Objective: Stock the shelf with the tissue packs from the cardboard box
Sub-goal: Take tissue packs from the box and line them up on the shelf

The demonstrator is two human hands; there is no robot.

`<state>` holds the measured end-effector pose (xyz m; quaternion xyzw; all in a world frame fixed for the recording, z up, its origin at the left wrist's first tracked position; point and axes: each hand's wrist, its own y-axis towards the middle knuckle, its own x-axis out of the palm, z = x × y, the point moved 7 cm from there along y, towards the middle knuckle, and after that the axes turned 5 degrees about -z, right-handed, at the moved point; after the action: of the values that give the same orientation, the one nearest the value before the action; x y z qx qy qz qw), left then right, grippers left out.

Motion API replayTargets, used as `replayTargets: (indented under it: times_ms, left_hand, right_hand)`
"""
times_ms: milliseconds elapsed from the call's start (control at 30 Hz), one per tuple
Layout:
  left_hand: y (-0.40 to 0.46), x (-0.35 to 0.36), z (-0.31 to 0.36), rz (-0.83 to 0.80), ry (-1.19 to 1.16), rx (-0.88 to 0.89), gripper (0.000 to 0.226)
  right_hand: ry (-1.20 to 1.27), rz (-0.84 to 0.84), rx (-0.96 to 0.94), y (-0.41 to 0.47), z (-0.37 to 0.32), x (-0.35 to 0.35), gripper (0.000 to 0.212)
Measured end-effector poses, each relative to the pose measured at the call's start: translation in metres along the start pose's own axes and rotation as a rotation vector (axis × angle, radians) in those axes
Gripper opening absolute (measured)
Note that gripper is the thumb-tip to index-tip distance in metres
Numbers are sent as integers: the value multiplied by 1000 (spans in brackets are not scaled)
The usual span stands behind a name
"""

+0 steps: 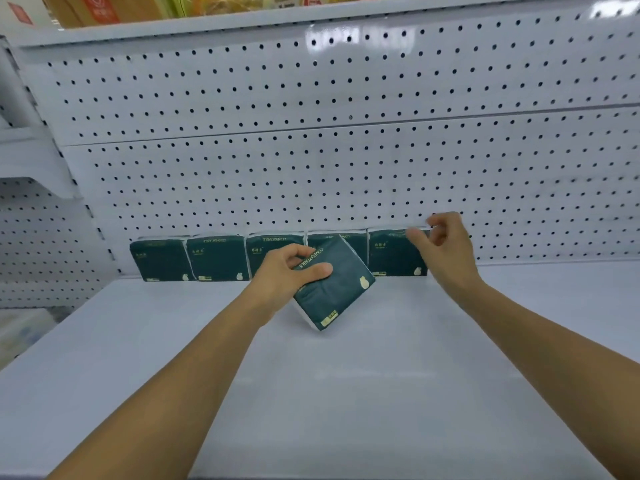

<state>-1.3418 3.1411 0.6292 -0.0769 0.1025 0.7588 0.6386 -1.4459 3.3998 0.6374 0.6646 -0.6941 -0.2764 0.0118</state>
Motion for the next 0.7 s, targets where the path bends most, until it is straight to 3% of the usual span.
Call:
replayTargets:
  times_ms: [133, 200, 333, 400, 467, 600, 700]
  left_hand:
    - [6, 28, 15, -76, 31, 61, 23]
    - [6, 43, 24, -79, 61, 75, 24]
    - [9, 63, 31, -92, 58, 7, 67]
    - [13, 71, 32, -90, 20, 21, 74]
    - [18, 75, 35, -31, 41, 93, 67]
    - [30, 84, 40, 100, 450, 350, 30]
    - [45, 96, 36, 148, 849, 463, 64]
  right_hand:
    - [117, -594, 33, -25, -35, 34, 51]
    - [162, -675, 81, -30, -32, 35, 56]
    - [251, -626, 93, -29, -22, 15, 39]
    - [260, -599, 103, -28, -11, 2, 40]
    - [229, -579, 112, -26, 2, -12, 40]
    - [213, -441, 176, -17, 42, -58, 37]
    - [212, -254, 241, -7, 74, -97, 36]
